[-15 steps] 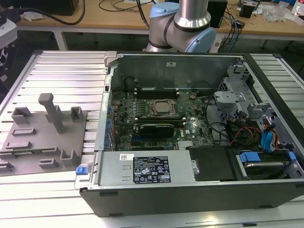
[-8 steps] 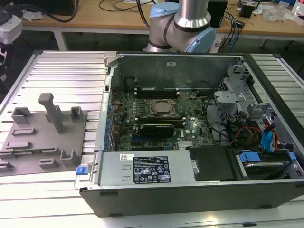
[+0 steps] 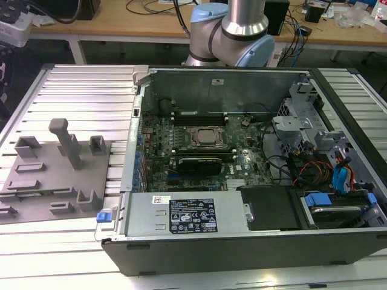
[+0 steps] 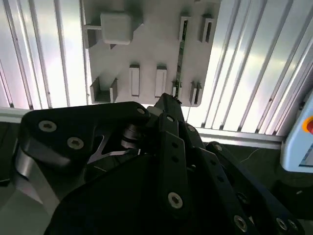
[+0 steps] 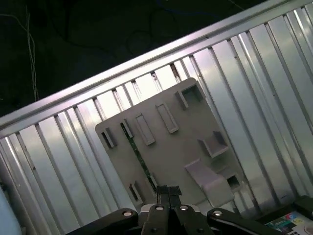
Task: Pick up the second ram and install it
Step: 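Pick up the second ram and move it above second insertion slot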
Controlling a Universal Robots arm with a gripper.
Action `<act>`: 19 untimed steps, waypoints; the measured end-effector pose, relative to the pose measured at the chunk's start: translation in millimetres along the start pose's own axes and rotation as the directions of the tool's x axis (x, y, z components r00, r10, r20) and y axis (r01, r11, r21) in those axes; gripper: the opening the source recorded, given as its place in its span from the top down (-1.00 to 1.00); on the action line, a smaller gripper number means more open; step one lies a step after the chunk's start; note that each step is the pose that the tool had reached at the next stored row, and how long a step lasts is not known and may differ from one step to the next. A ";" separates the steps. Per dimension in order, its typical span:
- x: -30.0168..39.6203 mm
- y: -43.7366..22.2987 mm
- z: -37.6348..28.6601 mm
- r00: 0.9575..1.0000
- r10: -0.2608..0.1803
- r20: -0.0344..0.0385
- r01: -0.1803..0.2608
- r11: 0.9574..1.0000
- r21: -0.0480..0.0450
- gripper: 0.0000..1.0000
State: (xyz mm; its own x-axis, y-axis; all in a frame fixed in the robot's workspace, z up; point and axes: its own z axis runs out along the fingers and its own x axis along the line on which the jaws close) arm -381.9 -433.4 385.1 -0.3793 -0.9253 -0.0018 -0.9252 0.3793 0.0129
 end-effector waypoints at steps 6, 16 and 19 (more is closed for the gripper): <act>0.0 0.0 0.0 0.978 -0.208 -0.004 0.208 0.978 0.000 0.79; 0.0 0.0 0.0 0.954 -0.299 -0.005 0.299 0.954 -0.001 0.66; 0.3 -0.1 0.0 0.954 -0.299 -0.005 0.299 0.954 -0.001 0.40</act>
State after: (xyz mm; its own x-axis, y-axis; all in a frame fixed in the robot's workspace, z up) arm -381.9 -433.8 385.1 -0.0856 -0.9963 -0.0010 -0.9963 0.0856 0.0127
